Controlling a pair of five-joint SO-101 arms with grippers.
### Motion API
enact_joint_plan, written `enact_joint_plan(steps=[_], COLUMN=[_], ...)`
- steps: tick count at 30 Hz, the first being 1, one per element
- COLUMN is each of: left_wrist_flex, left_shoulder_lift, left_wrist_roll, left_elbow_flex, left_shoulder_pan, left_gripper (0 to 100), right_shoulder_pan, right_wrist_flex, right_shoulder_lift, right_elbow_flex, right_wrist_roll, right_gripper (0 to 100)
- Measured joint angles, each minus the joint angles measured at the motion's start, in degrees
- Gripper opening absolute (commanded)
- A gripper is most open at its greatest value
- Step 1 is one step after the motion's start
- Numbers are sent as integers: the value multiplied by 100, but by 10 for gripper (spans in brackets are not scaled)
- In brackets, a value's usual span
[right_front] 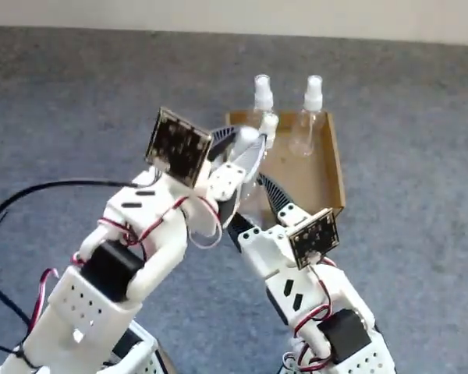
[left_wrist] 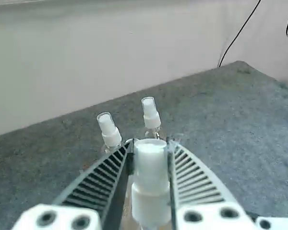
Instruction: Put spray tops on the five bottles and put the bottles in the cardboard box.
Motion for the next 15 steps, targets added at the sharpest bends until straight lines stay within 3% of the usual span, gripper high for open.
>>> enact_joint_plan(steps=[4,9,15], left_wrist_flex=[9,527,1011], left_shoulder_lift=[-299,-475,-475], left_wrist_roll=[0,0,-18], left_elbow_flex=[211,114,-325], left_shoulder_pan=[0,9,9], left_gripper=[12,136,114], right_shoulder_pan=[0,-9,0], right_wrist_flex=[0,0,0], right_shoulder_lift=[0,0,0], right_elbow_flex=[0,0,0], right_wrist_roll=[0,0,0], right_gripper=[4,4,4])
